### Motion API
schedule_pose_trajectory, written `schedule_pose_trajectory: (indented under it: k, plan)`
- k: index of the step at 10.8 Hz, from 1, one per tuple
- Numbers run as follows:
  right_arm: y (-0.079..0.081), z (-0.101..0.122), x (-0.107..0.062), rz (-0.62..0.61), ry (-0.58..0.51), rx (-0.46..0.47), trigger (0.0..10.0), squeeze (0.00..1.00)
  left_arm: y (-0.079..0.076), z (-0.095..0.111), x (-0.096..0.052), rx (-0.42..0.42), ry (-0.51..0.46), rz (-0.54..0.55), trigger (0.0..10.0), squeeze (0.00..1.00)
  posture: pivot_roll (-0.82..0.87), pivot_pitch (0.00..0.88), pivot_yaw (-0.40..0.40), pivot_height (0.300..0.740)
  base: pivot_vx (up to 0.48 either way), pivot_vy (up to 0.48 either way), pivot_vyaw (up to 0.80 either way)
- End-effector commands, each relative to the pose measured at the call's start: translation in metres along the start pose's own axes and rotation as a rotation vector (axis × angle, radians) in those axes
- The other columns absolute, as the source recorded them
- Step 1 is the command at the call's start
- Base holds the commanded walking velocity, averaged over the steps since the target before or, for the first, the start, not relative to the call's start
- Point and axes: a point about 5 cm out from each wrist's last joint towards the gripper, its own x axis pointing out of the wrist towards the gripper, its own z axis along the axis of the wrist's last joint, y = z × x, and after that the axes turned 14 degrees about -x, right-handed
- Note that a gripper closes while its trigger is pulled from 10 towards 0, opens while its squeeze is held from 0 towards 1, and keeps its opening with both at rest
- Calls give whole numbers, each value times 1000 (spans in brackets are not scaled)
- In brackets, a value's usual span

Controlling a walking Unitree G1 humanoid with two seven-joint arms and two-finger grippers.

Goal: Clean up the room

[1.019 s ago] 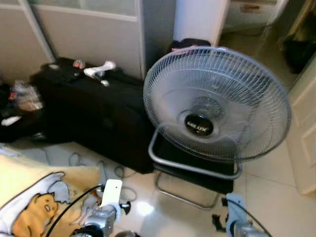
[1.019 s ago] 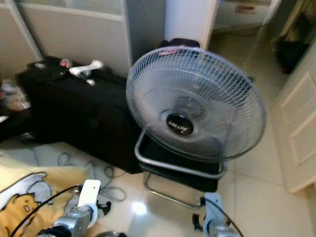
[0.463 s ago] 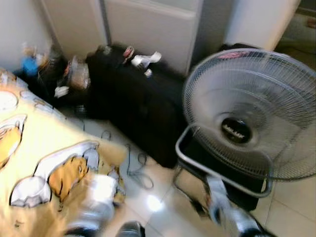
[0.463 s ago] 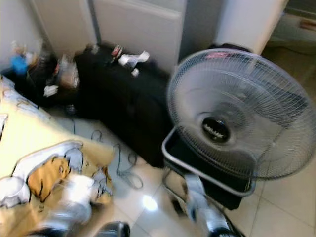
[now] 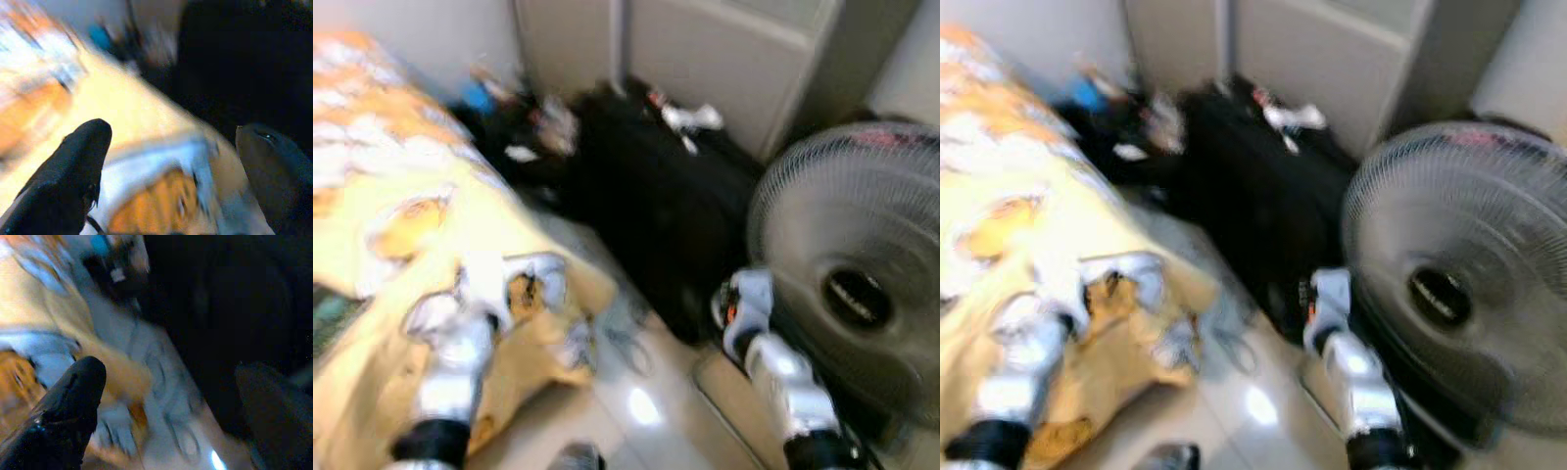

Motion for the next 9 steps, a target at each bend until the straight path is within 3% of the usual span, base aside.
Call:
schedule_pose_trajectory:
  k: [1,2,3,5,6,7,9]
  plan:
    - [-6,3,-4,-46,-2,37,10000,1000,-4,1,-2,-13,4,3,10000,0,74,0,0,740,0,0,800]
    - [-5,23,-8,-114,-68,70,10000,1000,-11,15,-5,-10,-35,12,10000,0,63,0,-2,740,0,0,800]
    - [-8,27,-12,-162,-72,76,10000,1000,-16,17,-9,17,-31,-8,10000,0,54,0,2,740,0,0,800]
    - [-19,21,-29,-318,-41,72,10000,1000,-30,21,-20,98,-103,-20,10000,0,32,0,27,740,0,0,800]
    - [-23,14,-40,-359,-20,74,10000,1000,-33,23,-26,99,-175,51,10000,0,23,0,49,740,0,0,800]
    - [-22,13,-46,-370,-18,94,10000,1000,-37,22,-30,82,-158,34,10000,75,36,0,54,740,0,0,800]
    - [-24,1,-56,-402,35,90,10000,1000,-46,16,-39,69,-31,-112,10000,0,53,0,42,740,0,0,800]
